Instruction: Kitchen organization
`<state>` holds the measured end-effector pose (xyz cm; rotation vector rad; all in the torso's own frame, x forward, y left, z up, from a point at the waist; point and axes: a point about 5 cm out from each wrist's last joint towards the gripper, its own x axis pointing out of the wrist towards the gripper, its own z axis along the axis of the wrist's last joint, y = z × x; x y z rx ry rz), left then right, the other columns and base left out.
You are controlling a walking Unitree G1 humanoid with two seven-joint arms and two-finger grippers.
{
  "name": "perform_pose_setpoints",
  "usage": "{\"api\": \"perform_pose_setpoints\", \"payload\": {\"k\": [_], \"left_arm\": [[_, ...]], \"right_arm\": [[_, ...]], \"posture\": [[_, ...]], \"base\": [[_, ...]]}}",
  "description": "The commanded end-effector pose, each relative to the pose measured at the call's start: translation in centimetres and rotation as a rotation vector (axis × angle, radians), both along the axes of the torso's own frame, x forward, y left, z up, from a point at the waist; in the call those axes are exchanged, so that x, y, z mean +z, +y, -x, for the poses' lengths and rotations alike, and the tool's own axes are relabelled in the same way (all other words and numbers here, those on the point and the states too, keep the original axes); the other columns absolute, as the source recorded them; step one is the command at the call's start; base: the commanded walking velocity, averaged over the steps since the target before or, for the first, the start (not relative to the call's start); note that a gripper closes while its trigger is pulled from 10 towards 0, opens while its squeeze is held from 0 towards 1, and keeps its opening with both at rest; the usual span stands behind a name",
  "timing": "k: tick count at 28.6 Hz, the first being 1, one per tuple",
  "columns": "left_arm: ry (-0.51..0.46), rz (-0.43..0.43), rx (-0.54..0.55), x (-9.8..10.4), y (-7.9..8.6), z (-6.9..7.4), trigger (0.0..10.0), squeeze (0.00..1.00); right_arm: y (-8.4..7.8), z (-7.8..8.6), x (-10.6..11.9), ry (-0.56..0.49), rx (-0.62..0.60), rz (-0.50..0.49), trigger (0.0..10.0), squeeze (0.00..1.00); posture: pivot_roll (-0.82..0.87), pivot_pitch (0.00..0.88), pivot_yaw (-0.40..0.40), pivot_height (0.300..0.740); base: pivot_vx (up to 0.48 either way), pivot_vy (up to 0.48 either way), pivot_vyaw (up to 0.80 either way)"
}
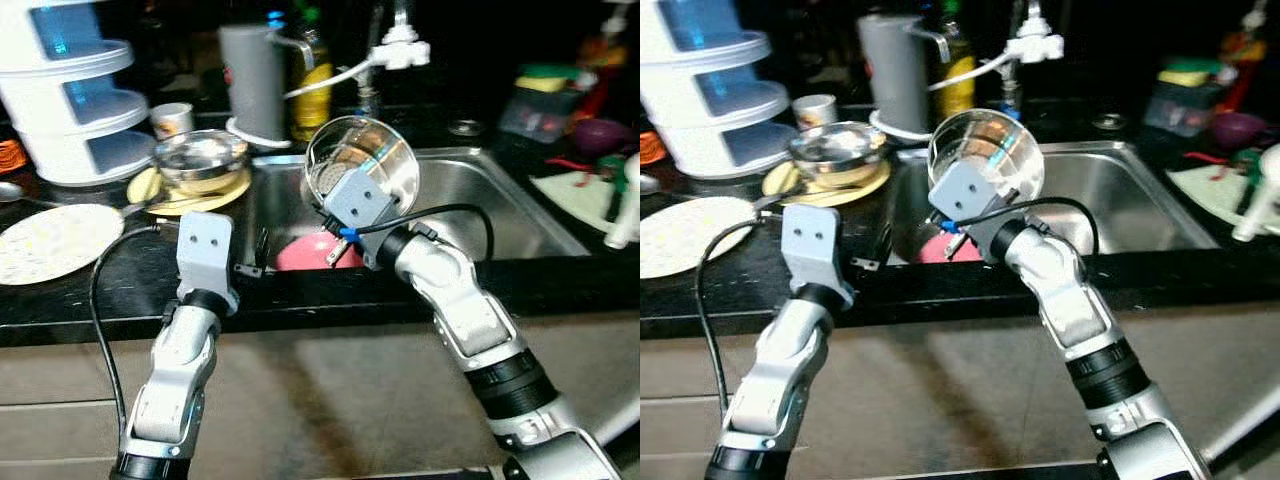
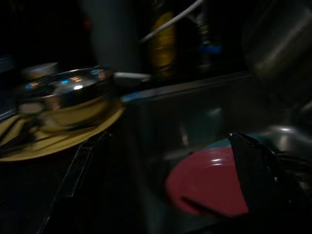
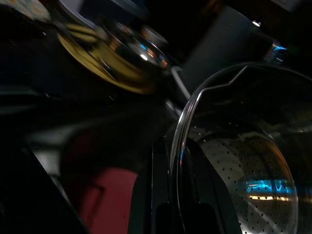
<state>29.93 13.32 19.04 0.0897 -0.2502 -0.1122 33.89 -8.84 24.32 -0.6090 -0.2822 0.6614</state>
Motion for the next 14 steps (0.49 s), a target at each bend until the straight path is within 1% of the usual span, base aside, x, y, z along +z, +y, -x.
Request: {"api": "perform_pose_setpoints", "payload": {"k": [1, 8, 12, 13, 14], "left_arm": [[0.015, 0.007, 0.017, -0.3, 0.4, -0.1, 10.0, 0.00], [0.018, 0.011, 0.019, -0.3, 0.4, 0.0, 10.0, 0.00], [0.018, 0.005, 0.028, -0.3, 0.4, 0.0, 10.0, 0.00], [0.018, 0.005, 0.028, -0.3, 0.4, 0.0, 10.0, 0.00], [0.016, 0.003, 0.031, -0.2, 0.5, 0.0, 10.0, 0.00]], "right_arm": [[0.6, 0.1, 0.5, -0.031, 0.020, 0.000, 10.0, 0.00], [0.8, 0.1, 0.2, -0.030, 0.019, 0.020, 10.0, 0.00], [1.2, -0.7, -1.0, 0.004, -0.039, 0.108, 10.0, 0.00], [1.2, -0.7, -1.0, 0.004, -0.039, 0.108, 10.0, 0.00], [1.4, -1.1, -1.5, 0.015, -0.066, 0.147, 10.0, 0.00]], "posture": [[0.03, 0.000, -0.024, 0.740], [0.04, 0.000, -0.025, 0.740], [0.04, 0.000, -0.025, 0.740], [0.04, 0.000, -0.025, 0.740], [0.04, 0.000, -0.026, 0.740]], "base": [[0.000, 0.000, 0.00], [0.000, 0.000, 0.00], [0.000, 0.000, 0.00], [0.000, 0.000, 0.00], [0.000, 0.000, 0.00]]}}
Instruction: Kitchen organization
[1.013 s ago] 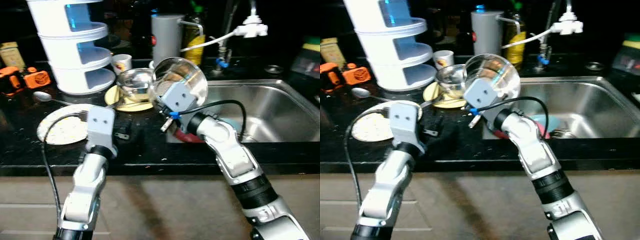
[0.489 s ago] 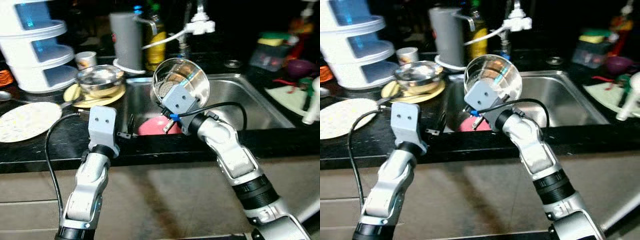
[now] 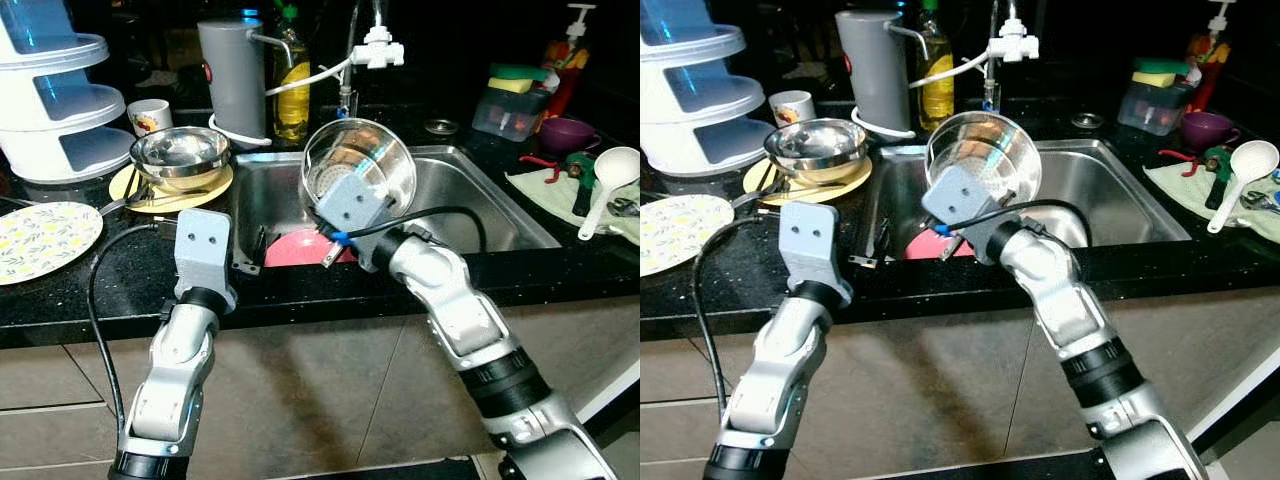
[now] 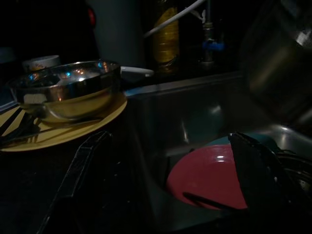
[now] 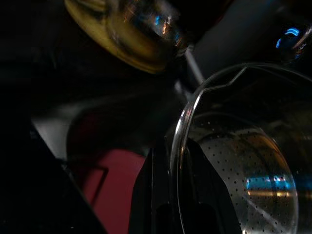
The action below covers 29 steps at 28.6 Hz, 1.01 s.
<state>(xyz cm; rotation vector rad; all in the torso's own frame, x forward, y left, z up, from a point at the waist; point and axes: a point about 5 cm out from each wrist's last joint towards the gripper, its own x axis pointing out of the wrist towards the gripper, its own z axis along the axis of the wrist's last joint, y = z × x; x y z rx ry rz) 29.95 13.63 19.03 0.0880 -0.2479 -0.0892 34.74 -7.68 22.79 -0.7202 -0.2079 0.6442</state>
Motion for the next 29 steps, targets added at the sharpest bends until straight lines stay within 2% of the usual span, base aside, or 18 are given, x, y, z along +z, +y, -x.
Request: {"api": "perform_pose_setpoints", "payload": {"k": [1, 4, 8, 12, 15, 18, 23, 24, 26, 27, 28, 29], "left_arm": [[0.014, -0.002, 0.010, -0.2, 0.2, 0.0, 10.0, 0.00], [0.010, -0.004, 0.022, -0.1, 0.3, 0.0, 10.0, 0.00], [-0.005, -0.010, 0.069, 0.2, 0.9, 0.4, 10.0, 0.00], [-0.018, -0.011, 0.113, 0.5, 1.7, 1.1, 10.0, 0.00], [-0.018, -0.015, 0.144, 0.6, 2.5, 1.5, 10.0, 0.00], [-0.014, -0.020, 0.161, 0.5, 2.9, 1.8, 10.0, 0.00], [-0.014, -0.022, 0.166, 0.6, 2.8, 1.8, 10.0, 0.00], [-0.016, -0.022, 0.166, 0.7, 2.8, 1.8, 10.0, 0.00], [-0.019, -0.022, 0.165, 0.9, 2.9, 1.8, 10.0, 0.00], [-0.020, -0.023, 0.165, 1.0, 2.9, 1.8, 10.0, 0.00], [-0.023, -0.025, 0.165, 1.1, 3.0, 1.7, 10.0, 0.00], [-0.023, -0.025, 0.165, 1.1, 3.0, 1.7, 10.0, 0.00]], "right_arm": [[0.3, -0.5, -0.3, -0.002, -0.038, 0.054, 10.0, 0.00], [0.9, -1.3, -0.9, 0.005, -0.077, 0.096, 10.0, 0.00], [2.5, -2.7, -1.6, 0.022, -0.124, 0.165, 10.0, 0.00], [3.2, -3.9, -2.0, 0.138, -0.172, 0.154, 10.0, 0.00], [3.7, -4.5, -2.0, 0.247, -0.179, 0.085, 10.0, 0.00], [4.0, -4.7, -2.0, 0.297, -0.178, 0.036, 10.0, 0.00], [4.3, -4.8, -2.6, 0.371, -0.168, 0.010, 10.0, 0.00], [4.3, -4.7, -2.7, 0.407, -0.161, -0.017, 10.0, 0.35], [4.4, -4.7, -2.8, 0.463, -0.140, -0.088, 10.0, 0.93], [4.4, -4.7, -2.6, 0.472, -0.135, -0.127, 10.0, 1.00], [4.4, -4.7, -1.8, 0.459, -0.099, -0.246, 10.0, 1.00], [4.4, -4.7, -1.8, 0.459, -0.099, -0.246, 10.0, 1.00]], "posture": [[0.04, 0.000, -0.026, 0.740], [0.04, 0.000, -0.036, 0.740], [0.07, 0.000, -0.063, 0.740], [0.10, 0.000, -0.087, 0.740], [0.11, 0.000, -0.101, 0.740], [0.12, 0.000, -0.109, 0.740], [0.12, 0.000, -0.108, 0.740], [0.12, 0.000, -0.105, 0.740], [0.12, 0.000, -0.101, 0.740], [0.11, 0.000, -0.096, 0.740], [0.11, 0.000, -0.090, 0.740], [0.11, 0.000, -0.090, 0.740]], "base": [[0.000, 0.000, 0.00], [0.000, 0.000, 0.00], [0.000, 0.000, 0.00], [0.000, 0.000, 0.00], [0.000, 0.000, 0.00], [0.000, 0.000, 0.00], [0.000, 0.000, 0.00], [0.000, 0.000, 0.00], [0.000, 0.000, 0.00], [0.000, 0.000, 0.00], [0.000, 0.000, 0.00], [0.000, 0.000, 0.00]]}}
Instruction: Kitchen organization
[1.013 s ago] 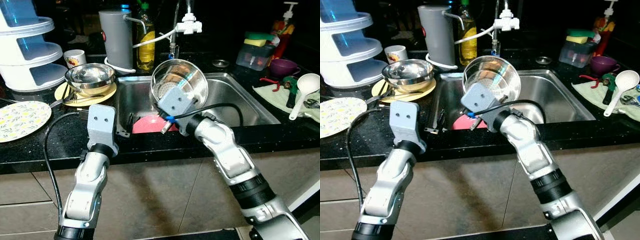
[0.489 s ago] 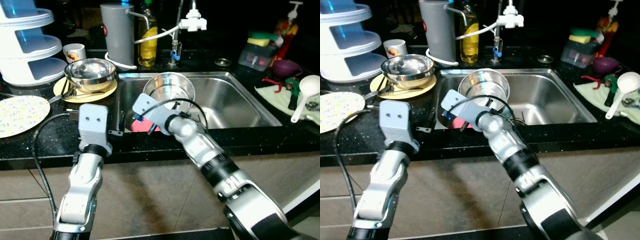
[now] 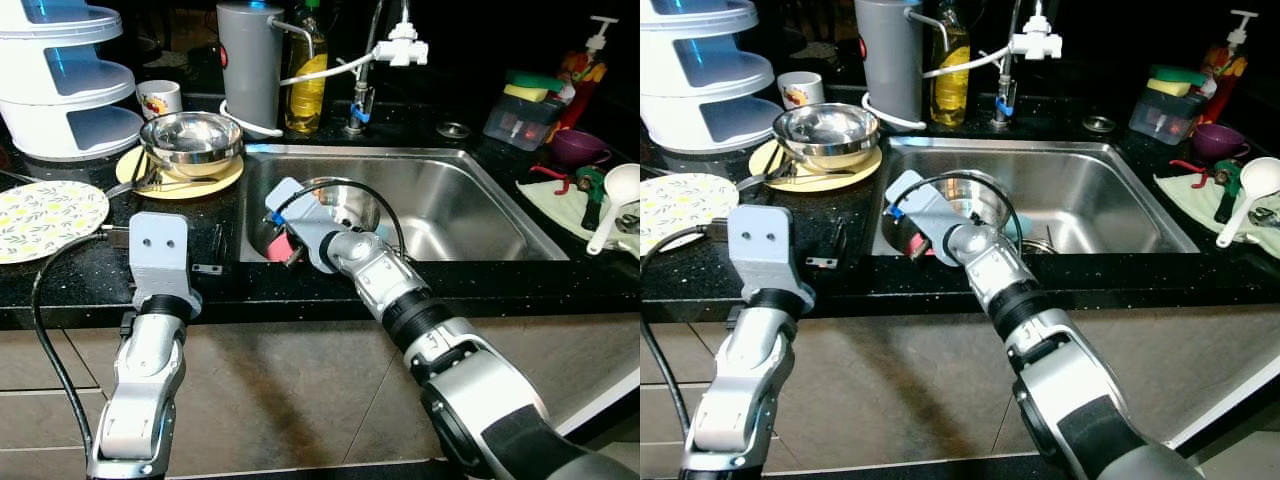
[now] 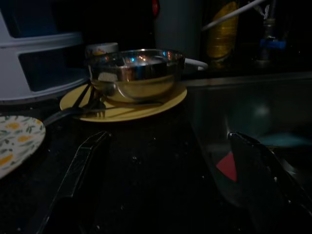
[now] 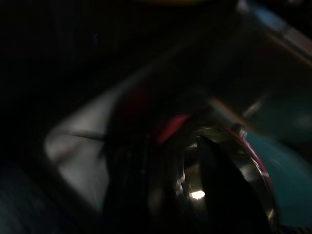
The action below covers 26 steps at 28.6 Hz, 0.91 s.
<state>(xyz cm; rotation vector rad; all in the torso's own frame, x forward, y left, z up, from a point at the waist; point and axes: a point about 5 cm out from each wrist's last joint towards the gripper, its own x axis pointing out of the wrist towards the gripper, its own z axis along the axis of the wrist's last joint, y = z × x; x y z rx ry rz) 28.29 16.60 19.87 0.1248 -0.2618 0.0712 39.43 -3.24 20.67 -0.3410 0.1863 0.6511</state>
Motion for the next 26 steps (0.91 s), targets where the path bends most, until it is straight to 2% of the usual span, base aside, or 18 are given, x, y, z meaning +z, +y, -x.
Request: {"api": "perform_pose_setpoints", "payload": {"k": [1, 2, 3, 4, 5, 7, 9, 10, 11, 16, 26], "left_arm": [[-0.002, -0.011, 0.002, 0.3, 0.1, 0.0, 10.0, 0.00], [-0.003, -0.011, 0.002, 0.3, 0.1, 0.0, 10.0, 0.00], [-0.004, -0.014, 0.003, 0.4, 0.1, -0.1, 10.0, 0.00], [-0.007, -0.019, 0.006, 0.5, 0.1, -0.2, 10.0, 0.00], [-0.007, -0.022, 0.009, 0.5, 0.2, -0.2, 10.0, 0.00], [-0.006, -0.024, 0.013, 0.5, 0.3, -0.4, 10.0, 0.00], [-0.006, -0.024, 0.013, 0.5, 0.3, -0.4, 10.0, 0.00], [-0.003, -0.028, 0.020, 0.5, 0.4, -0.4, 10.0, 0.00], [0.001, -0.031, 0.029, 0.5, 0.5, -0.6, 10.0, 0.00], [0.014, -0.039, 0.041, 0.3, 0.8, -0.7, 10.0, 0.00], [0.061, -0.064, 0.038, -0.8, 0.8, -0.7, 10.0, 0.00]], "right_arm": [[-0.1, -0.1, 1.2, -0.037, -0.006, -0.113, 10.0, 0.98], [-0.2, -0.1, 1.7, -0.055, -0.018, -0.175, 10.0, 0.98], [-0.5, 0.0, 2.4, -0.080, -0.026, -0.270, 10.0, 0.84], [-1.1, 0.2, 3.5, -0.121, -0.046, -0.416, 10.0, 0.31], [-1.8, 0.4, 4.1, -0.163, -0.074, -0.503, 10.0, 0.00], [-2.7, 0.7, 4.5, -0.218, -0.107, -0.579, 10.0, 0.00], [-2.7, 0.7, 4.5, -0.218, -0.107, -0.579, 10.0, 0.00], [-3.2, 0.9, 4.1, -0.217, -0.106, -0.613, 10.0, 0.00], [-3.9, 1.8, 2.9, -0.146, -0.044, -0.713, 10.0, 0.00], [-4.6, 3.1, 1.2, -0.112, -0.002, -0.749, 10.0, 0.00], [-4.8, 5.2, 0.0, -0.100, 0.098, -0.822, 10.0, 0.00]], "posture": [[0.10, 0.000, -0.085, 0.740], [0.10, 0.000, -0.085, 0.740], [0.10, 0.000, -0.080, 0.740], [0.10, 0.000, -0.077, 0.740], [0.10, 0.000, -0.077, 0.740], [0.09, 0.000, -0.074, 0.740], [0.09, 0.000, -0.074, 0.740], [0.09, 0.000, -0.072, 0.740], [0.09, 0.000, -0.070, 0.740], [0.09, 0.000, -0.067, 0.740], [0.08, 0.000, -0.058, 0.740]], "base": [[0.000, 0.000, 0.00], [0.000, 0.000, 0.00], [0.000, 0.000, 0.00], [0.000, 0.000, 0.00], [0.000, 0.000, 0.00], [0.000, 0.000, 0.00], [0.000, 0.000, 0.00], [0.000, 0.000, 0.00], [0.000, 0.000, 0.00], [0.000, 0.000, 0.00], [0.000, 0.000, 0.00]]}}
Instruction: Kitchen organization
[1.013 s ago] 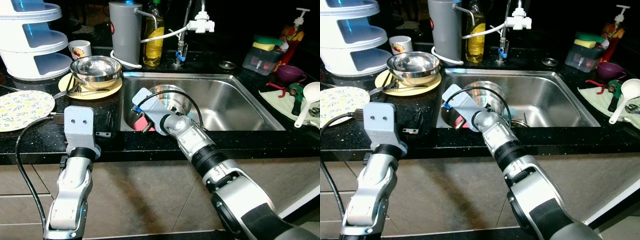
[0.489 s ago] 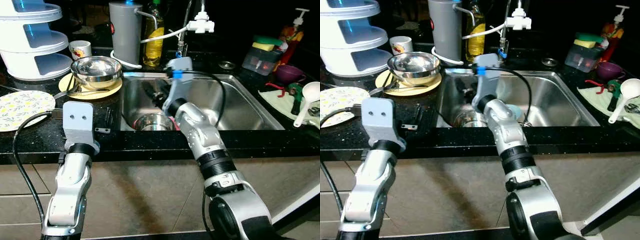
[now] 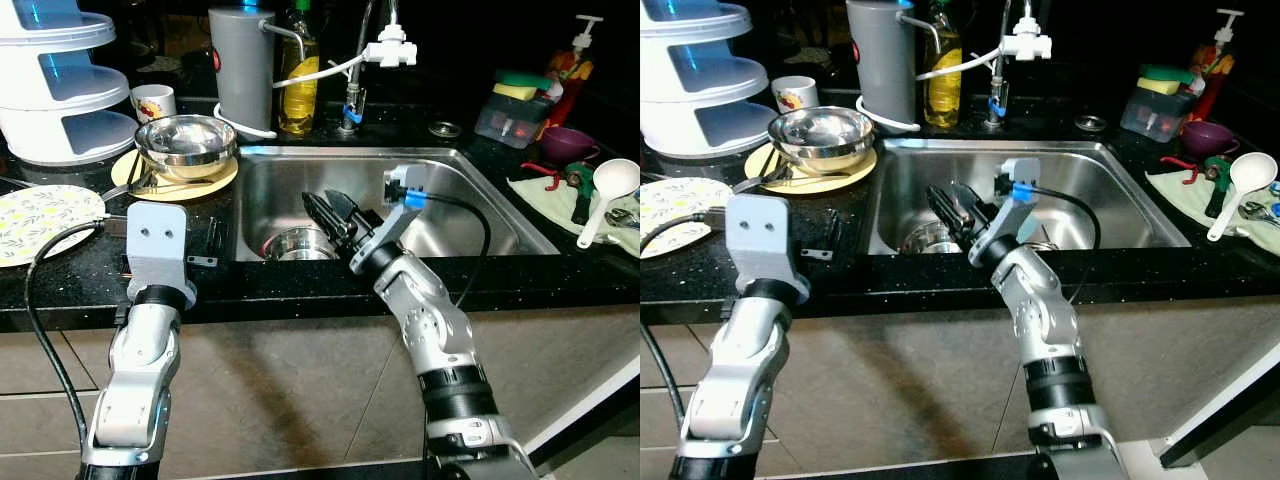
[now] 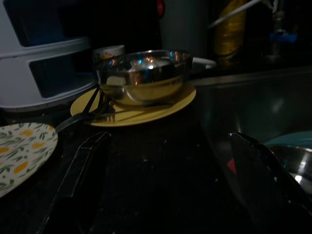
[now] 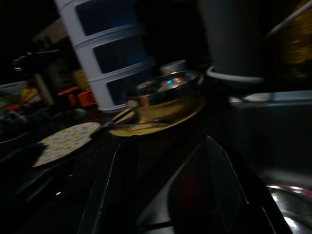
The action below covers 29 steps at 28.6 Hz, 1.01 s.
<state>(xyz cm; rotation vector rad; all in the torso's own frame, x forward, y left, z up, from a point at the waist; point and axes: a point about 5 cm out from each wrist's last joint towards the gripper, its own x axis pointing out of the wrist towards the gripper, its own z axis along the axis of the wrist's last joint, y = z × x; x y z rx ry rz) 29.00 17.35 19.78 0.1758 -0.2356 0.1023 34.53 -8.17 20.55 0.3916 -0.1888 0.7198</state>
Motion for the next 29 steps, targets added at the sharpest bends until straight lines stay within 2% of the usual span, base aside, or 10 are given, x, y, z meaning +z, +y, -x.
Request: {"api": "perform_pose_setpoints", "payload": {"k": [1, 7, 15, 20, 29], "left_arm": [[0.039, -0.022, -0.002, -0.8, 0.0, -0.1, 10.0, 0.00], [0.050, -0.029, -0.015, -1.0, -0.5, -0.2, 10.0, 0.00], [0.066, -0.030, -0.031, -1.4, -0.9, -0.2, 10.0, 0.00], [0.088, -0.031, -0.036, -2.0, -0.9, 0.2, 10.0, 0.00], [0.100, -0.035, -0.041, -2.4, -1.0, 0.2, 10.0, 0.00]], "right_arm": [[0.0, 0.6, 0.0, -0.014, 0.046, -0.034, 10.0, 0.00], [-0.4, 1.7, -0.2, -0.032, 0.093, -0.094, 10.0, 0.00], [-0.7, 2.2, -0.8, -0.027, 0.105, -0.083, 10.0, 0.00], [-1.5, 2.7, -1.6, -0.006, 0.098, -0.065, 10.0, 0.00], [-1.7, 3.0, -2.0, 0.002, 0.098, -0.049, 10.0, 0.00]], "posture": [[0.09, 0.000, -0.056, 0.740], [0.08, 0.000, -0.048, 0.740], [0.07, 0.000, -0.044, 0.740], [0.07, 0.000, -0.041, 0.740], [0.07, 0.000, -0.038, 0.740]], "base": [[0.000, 0.000, 0.00], [0.000, 0.000, 0.00], [0.000, 0.000, 0.00], [-0.274, 0.000, 0.00], [-0.307, 0.000, 0.00]]}}
